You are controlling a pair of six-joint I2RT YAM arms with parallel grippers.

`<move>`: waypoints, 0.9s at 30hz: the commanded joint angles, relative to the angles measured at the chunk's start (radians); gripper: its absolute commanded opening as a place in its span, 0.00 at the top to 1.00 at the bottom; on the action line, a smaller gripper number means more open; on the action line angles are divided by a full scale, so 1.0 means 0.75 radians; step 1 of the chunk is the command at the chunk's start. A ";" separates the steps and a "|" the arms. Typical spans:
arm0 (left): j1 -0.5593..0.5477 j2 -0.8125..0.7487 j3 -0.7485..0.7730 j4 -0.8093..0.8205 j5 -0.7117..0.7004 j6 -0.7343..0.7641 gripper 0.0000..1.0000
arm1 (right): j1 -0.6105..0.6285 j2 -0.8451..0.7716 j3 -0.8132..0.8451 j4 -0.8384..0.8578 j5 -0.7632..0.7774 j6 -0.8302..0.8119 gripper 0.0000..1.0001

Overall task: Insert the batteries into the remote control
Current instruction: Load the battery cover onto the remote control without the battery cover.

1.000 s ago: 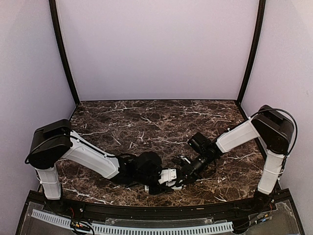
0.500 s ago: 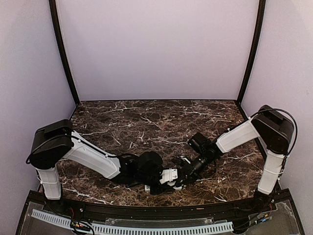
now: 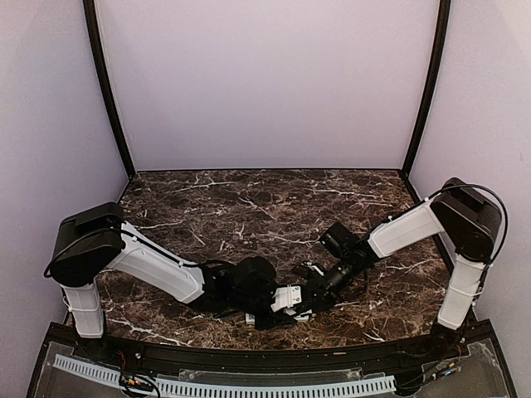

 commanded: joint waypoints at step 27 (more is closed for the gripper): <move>0.010 -0.004 -0.029 0.012 -0.086 0.034 1.00 | -0.009 -0.091 0.099 -0.410 0.318 -0.090 0.69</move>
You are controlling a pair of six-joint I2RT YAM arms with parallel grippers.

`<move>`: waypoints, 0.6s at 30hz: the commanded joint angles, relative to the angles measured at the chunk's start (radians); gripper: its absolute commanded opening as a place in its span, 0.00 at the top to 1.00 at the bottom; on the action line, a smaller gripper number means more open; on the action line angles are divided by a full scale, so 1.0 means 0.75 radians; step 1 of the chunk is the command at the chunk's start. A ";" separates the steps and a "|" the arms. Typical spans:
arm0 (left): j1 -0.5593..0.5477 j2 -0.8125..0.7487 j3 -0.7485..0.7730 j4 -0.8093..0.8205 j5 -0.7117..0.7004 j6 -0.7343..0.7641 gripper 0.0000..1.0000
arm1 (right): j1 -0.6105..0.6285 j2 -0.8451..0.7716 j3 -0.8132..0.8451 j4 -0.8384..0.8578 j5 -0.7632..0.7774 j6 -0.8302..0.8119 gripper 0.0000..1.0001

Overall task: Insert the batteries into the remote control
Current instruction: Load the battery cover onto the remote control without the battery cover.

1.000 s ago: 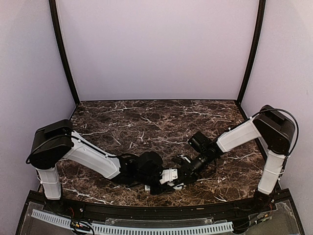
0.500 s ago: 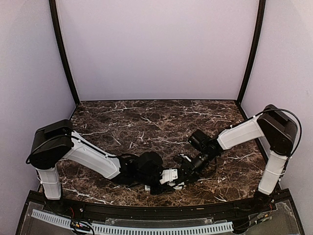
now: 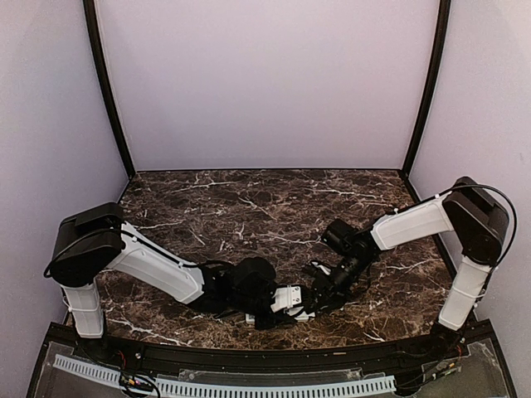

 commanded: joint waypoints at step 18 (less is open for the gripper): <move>0.012 0.001 -0.029 -0.014 -0.065 0.025 0.99 | -0.009 -0.002 0.009 0.030 0.080 0.012 0.67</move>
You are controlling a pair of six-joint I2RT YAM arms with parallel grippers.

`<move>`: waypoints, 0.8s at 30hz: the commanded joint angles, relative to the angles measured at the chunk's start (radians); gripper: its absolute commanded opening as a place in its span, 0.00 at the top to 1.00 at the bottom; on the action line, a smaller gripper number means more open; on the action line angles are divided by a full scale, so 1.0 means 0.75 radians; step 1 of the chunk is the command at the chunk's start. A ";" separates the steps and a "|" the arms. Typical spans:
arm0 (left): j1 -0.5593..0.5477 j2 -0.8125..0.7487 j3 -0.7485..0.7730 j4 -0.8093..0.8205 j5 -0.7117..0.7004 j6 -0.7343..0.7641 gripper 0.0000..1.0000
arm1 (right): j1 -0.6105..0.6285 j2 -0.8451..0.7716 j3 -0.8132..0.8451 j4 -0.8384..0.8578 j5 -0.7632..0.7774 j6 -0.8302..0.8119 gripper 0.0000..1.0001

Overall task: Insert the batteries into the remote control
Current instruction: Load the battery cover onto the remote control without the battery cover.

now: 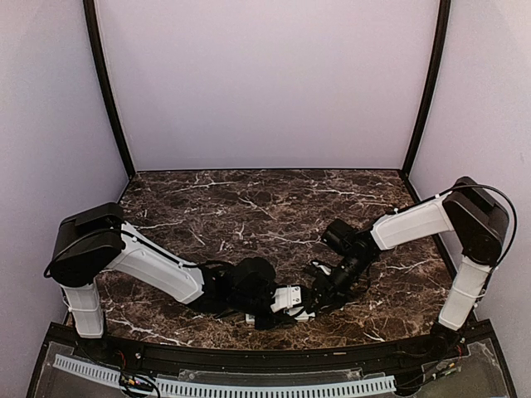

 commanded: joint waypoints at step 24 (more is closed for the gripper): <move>0.018 -0.026 -0.039 -0.032 -0.092 0.030 0.47 | -0.006 -0.027 0.000 0.056 0.029 0.032 0.65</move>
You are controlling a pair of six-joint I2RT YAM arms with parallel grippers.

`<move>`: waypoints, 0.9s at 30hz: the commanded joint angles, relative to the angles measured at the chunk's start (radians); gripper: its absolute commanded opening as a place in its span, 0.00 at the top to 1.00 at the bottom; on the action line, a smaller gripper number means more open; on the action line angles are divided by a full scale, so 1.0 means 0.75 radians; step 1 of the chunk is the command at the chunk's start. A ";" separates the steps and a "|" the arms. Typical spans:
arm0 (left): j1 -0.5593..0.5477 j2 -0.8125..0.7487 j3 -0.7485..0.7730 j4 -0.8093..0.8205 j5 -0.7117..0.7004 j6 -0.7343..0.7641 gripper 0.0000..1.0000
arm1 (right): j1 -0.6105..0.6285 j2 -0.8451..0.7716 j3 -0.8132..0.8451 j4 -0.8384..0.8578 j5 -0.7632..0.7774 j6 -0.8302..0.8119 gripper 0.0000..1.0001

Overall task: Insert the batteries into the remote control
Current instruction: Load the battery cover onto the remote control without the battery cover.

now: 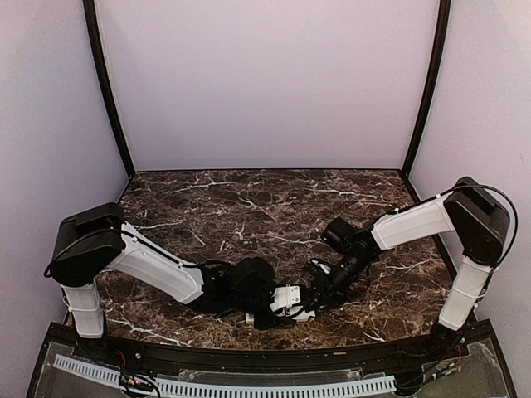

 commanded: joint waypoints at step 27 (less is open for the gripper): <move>0.025 -0.210 -0.066 0.031 -0.023 -0.089 0.74 | 0.041 0.030 0.012 0.071 0.024 0.025 0.65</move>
